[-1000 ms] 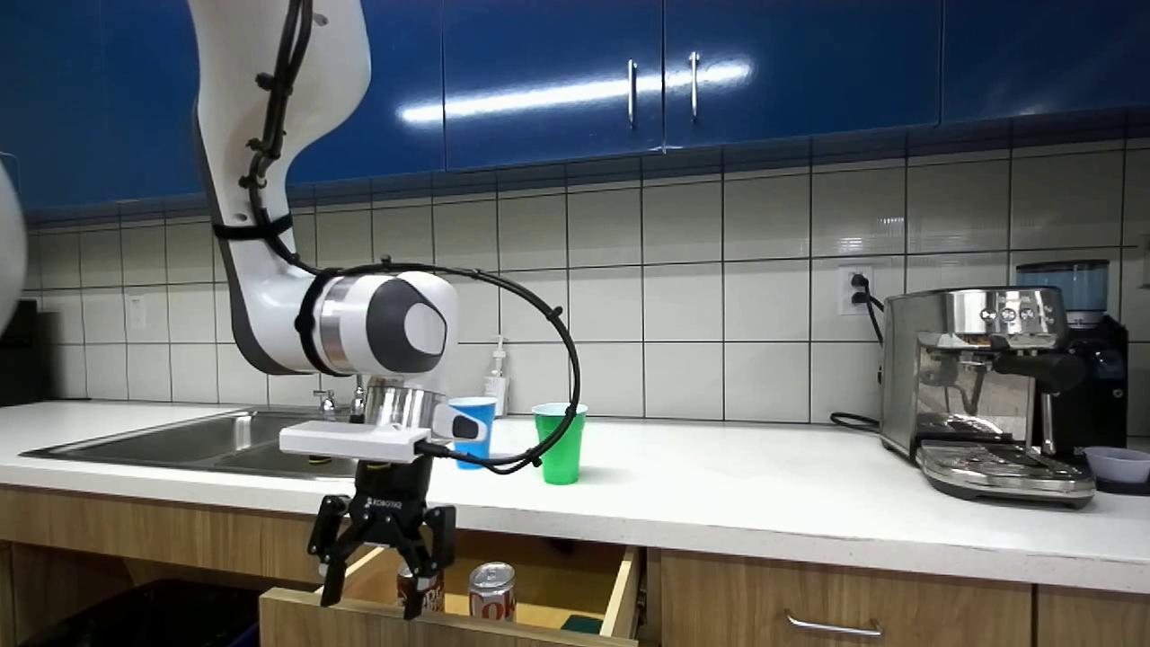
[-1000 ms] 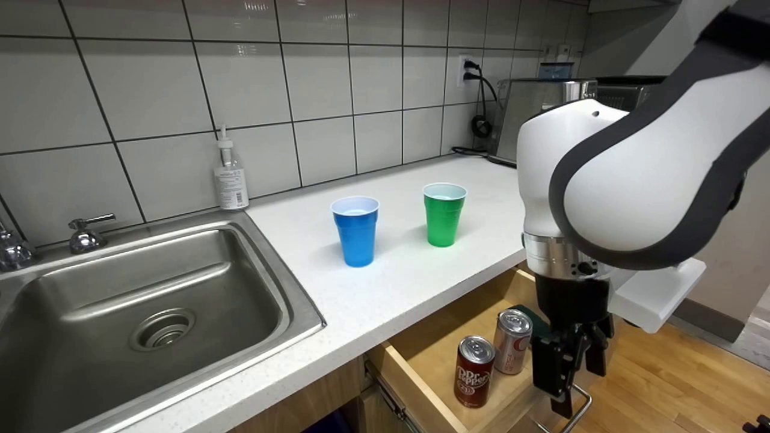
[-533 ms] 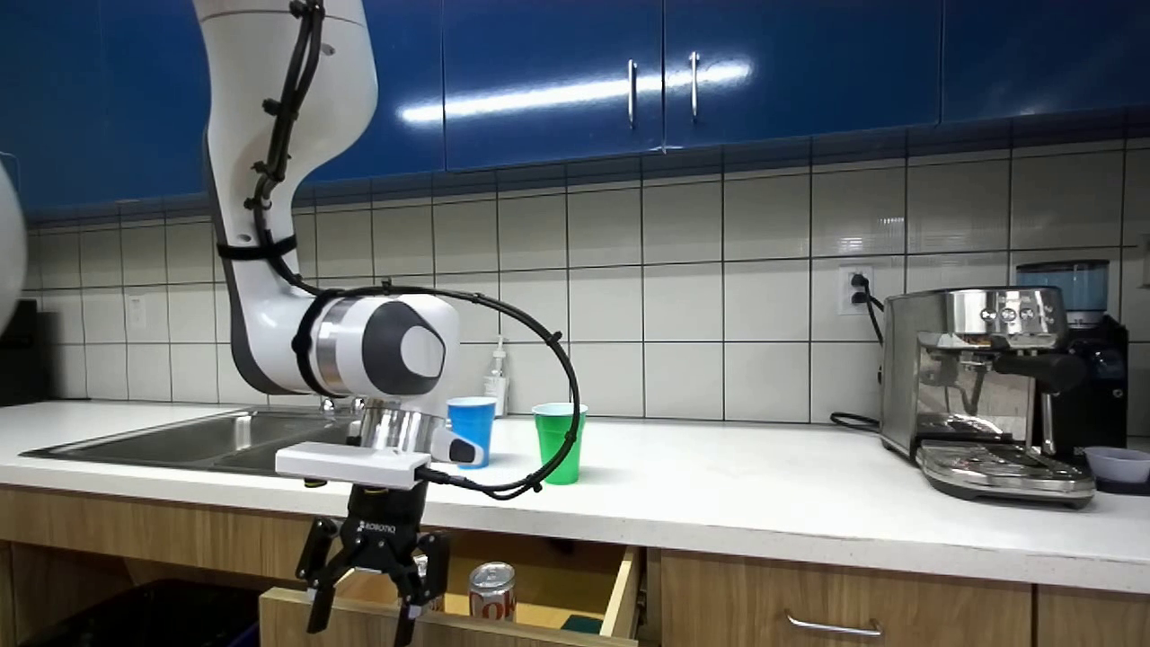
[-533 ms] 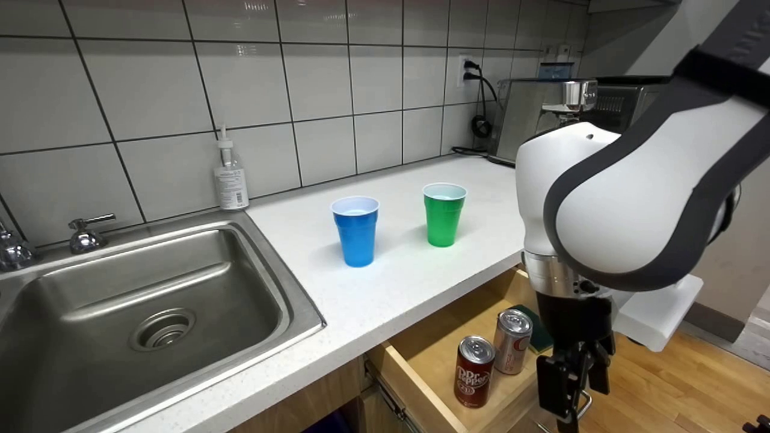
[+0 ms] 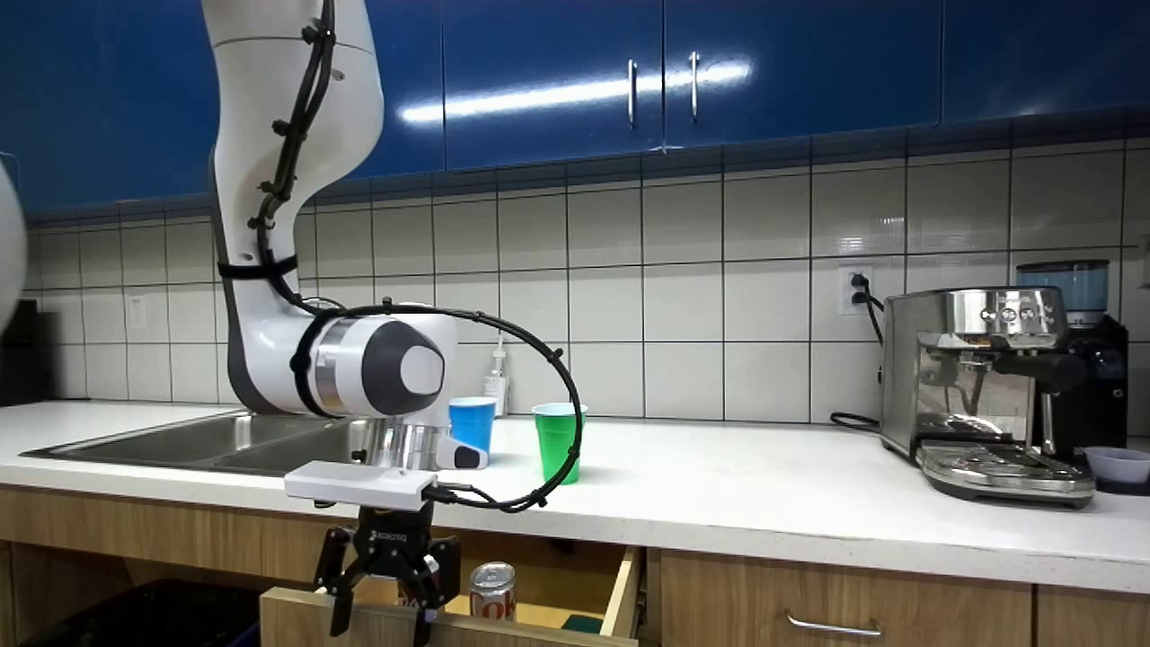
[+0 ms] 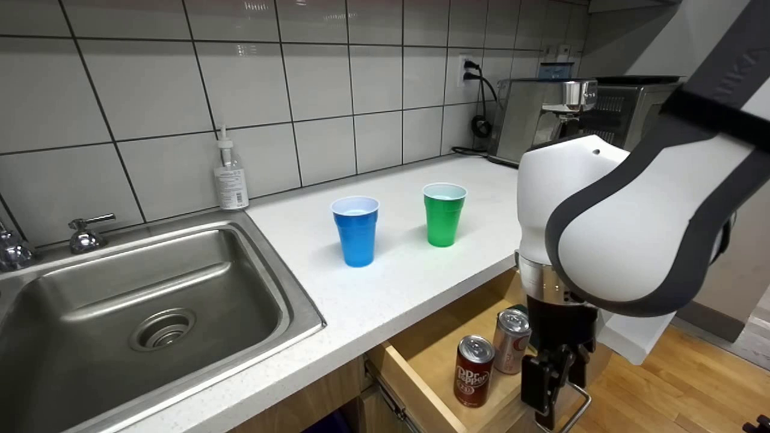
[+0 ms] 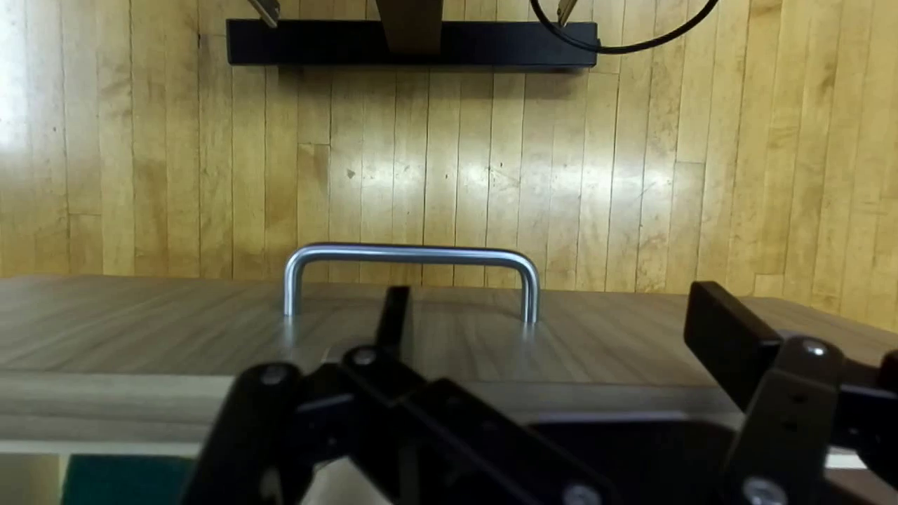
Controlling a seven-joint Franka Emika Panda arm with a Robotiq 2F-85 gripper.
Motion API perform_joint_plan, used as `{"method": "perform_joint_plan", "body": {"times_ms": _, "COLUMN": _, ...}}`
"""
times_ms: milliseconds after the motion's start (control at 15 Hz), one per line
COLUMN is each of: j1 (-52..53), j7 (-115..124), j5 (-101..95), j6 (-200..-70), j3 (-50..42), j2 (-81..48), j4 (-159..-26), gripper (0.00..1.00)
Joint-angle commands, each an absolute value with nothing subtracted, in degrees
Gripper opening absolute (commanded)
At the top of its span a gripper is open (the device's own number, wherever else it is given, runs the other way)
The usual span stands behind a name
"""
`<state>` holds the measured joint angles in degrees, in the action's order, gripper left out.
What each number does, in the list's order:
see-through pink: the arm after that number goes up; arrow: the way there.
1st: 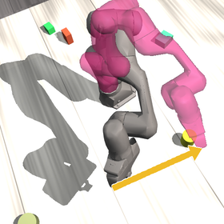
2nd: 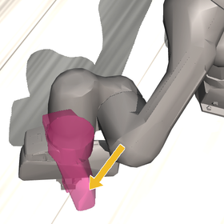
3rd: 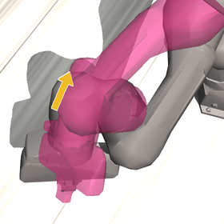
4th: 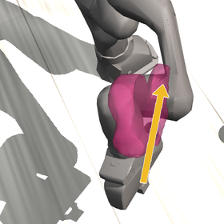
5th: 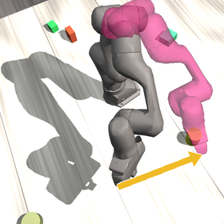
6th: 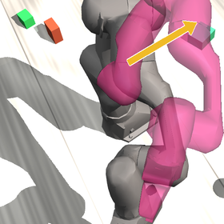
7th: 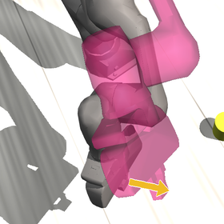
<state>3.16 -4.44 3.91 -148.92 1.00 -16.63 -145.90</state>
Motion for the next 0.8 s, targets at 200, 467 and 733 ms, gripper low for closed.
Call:
{"method": "perform_joint_plan", "body": {"times_ms": 200, "j1": 3.6, "j7": 1.3, "j5": 1.1, "j6": -155.9, "j3": 0.2, "j2": -16.0, "j4": -147.3, "gripper": 1.0}}
{"method": "perform_joint_plan", "body": {"times_ms": 467, "j1": 4.2, "j7": 4.2, "j5": -0.8, "j6": -157.2, "j3": -1.1, "j2": -16.3, "j4": -146.4, "gripper": 1.0}}
{"method": "perform_joint_plan", "body": {"times_ms": 733, "j1": 5.0, "j7": 7.1, "j5": -4.1, "j6": -157.5, "j3": -3.2, "j2": -17.1, "j4": -144.7, "gripper": 1.0}}
